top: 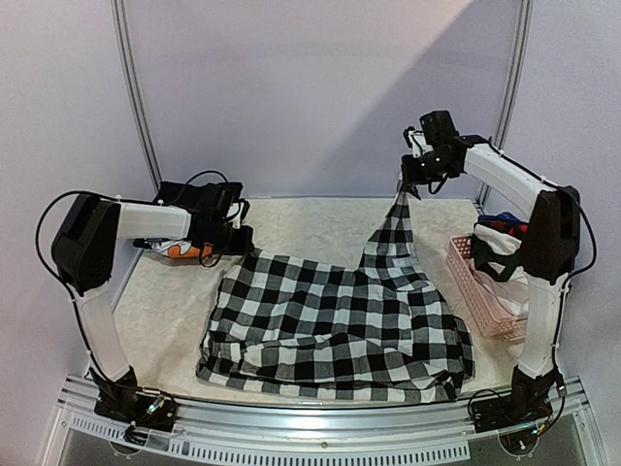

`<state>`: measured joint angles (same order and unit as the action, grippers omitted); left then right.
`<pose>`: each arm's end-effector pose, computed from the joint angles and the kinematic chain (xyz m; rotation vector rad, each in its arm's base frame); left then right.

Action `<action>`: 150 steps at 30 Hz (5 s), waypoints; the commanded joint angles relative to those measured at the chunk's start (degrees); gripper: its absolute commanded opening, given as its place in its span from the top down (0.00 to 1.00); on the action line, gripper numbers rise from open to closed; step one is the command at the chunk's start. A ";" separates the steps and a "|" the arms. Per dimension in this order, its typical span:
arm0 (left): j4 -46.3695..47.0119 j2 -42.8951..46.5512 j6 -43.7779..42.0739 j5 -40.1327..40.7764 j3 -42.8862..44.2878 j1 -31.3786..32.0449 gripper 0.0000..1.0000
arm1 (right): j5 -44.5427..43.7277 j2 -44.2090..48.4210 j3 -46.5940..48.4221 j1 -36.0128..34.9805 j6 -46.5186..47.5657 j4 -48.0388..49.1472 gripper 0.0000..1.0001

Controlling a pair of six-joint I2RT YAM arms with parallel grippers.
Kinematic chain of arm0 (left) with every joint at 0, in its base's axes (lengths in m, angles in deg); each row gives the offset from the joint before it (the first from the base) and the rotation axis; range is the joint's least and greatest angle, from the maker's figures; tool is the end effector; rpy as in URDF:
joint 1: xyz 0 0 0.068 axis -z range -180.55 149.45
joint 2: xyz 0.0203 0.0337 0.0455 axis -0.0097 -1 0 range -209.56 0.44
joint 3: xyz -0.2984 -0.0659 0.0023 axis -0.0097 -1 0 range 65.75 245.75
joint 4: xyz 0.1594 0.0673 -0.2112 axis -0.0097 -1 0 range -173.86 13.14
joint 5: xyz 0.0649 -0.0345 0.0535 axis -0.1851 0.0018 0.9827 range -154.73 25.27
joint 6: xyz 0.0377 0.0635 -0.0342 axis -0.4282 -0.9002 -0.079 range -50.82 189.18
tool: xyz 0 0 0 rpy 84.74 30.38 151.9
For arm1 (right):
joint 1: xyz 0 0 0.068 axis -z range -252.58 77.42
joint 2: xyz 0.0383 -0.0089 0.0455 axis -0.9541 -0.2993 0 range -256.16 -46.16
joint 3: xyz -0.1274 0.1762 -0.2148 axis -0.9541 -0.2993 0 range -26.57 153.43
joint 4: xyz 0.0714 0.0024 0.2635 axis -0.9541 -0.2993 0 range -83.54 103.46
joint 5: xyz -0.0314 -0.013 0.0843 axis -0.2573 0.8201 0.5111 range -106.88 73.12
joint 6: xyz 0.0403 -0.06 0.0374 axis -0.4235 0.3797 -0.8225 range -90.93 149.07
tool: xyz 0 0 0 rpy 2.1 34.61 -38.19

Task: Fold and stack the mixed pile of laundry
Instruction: Pick up the 1/3-folded shirt from the center of the board, then fold the 1/3-folded shirt at the center of the board.

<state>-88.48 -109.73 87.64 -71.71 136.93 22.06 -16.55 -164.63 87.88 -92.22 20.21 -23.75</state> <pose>0.4138 -0.1816 0.1664 0.1452 2.4974 -0.4566 0.5005 0.1790 0.3218 -0.2195 2.2942 0.2635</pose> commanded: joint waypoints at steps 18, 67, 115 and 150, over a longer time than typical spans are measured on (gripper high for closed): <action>9.56 6.31 0.53 -3.48 -9.90 -0.98 1.00 | -6.99 22.74 -9.06 -13.80 -2.55 -13.26 1.00; 10.65 34.48 4.92 9.04 -36.07 3.86 0.60 | -33.89 38.68 -26.48 -50.65 -31.97 -27.57 1.00; -0.97 22.53 10.10 23.10 -25.11 23.40 0.70 | -29.61 45.93 -42.63 -55.21 -31.63 -25.04 0.93; 1.26 10.14 13.96 27.47 -28.34 19.40 0.66 | -12.12 76.92 -88.85 -34.92 -54.97 20.77 0.09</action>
<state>-86.51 -98.03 101.19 -44.31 111.79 42.27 -35.60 -90.14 3.82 -129.49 -28.19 -13.45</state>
